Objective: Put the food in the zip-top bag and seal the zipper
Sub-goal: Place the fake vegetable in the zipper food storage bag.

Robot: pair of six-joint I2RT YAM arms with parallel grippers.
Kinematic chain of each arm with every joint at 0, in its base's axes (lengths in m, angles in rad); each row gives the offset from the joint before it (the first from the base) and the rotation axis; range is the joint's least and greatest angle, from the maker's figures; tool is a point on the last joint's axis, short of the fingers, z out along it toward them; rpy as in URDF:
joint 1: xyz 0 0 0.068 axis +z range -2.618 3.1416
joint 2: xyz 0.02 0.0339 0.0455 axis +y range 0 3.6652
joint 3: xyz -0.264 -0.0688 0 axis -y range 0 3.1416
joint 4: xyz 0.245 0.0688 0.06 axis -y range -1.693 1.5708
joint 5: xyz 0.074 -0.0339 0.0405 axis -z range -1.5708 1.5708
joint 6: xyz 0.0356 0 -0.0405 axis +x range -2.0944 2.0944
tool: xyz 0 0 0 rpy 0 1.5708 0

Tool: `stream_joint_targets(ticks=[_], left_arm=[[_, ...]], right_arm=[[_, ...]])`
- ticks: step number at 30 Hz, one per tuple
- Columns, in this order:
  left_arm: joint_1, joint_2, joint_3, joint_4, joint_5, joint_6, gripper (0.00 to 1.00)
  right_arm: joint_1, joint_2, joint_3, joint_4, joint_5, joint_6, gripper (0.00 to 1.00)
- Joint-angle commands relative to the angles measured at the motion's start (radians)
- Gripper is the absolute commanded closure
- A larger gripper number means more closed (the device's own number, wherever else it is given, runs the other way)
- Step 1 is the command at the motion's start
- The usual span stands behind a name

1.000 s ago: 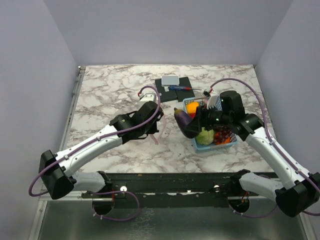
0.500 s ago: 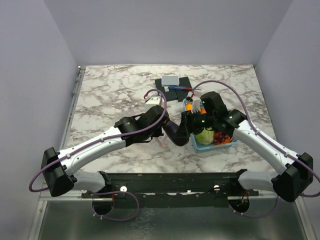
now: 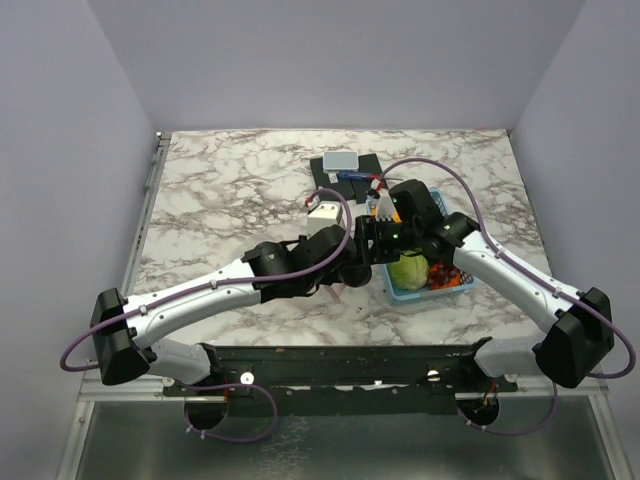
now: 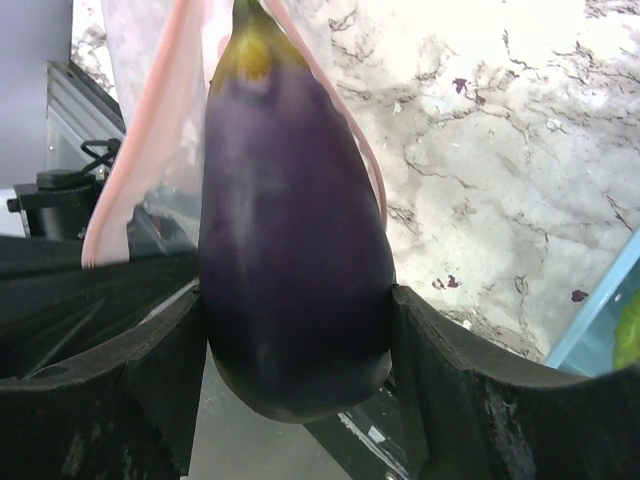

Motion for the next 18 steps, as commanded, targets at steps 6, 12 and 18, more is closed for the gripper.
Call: stream_joint_targets(ticks=[6,12,18], left_arm=[[-0.029,-0.006,0.059,0.005,-0.023,-0.019,1.0],[-0.03,-0.021,0.077,0.007,-0.004,-0.022,1.0],[-0.03,-0.059,0.095,0.009,-0.011,-0.026,1.0]], right_arm=[[0.021,0.016,0.015,0.098,0.041,0.092,0.74],[0.031,0.009,0.004,0.158,0.071,0.155,0.73],[0.041,0.001,0.005,0.175,0.096,0.174,0.56]])
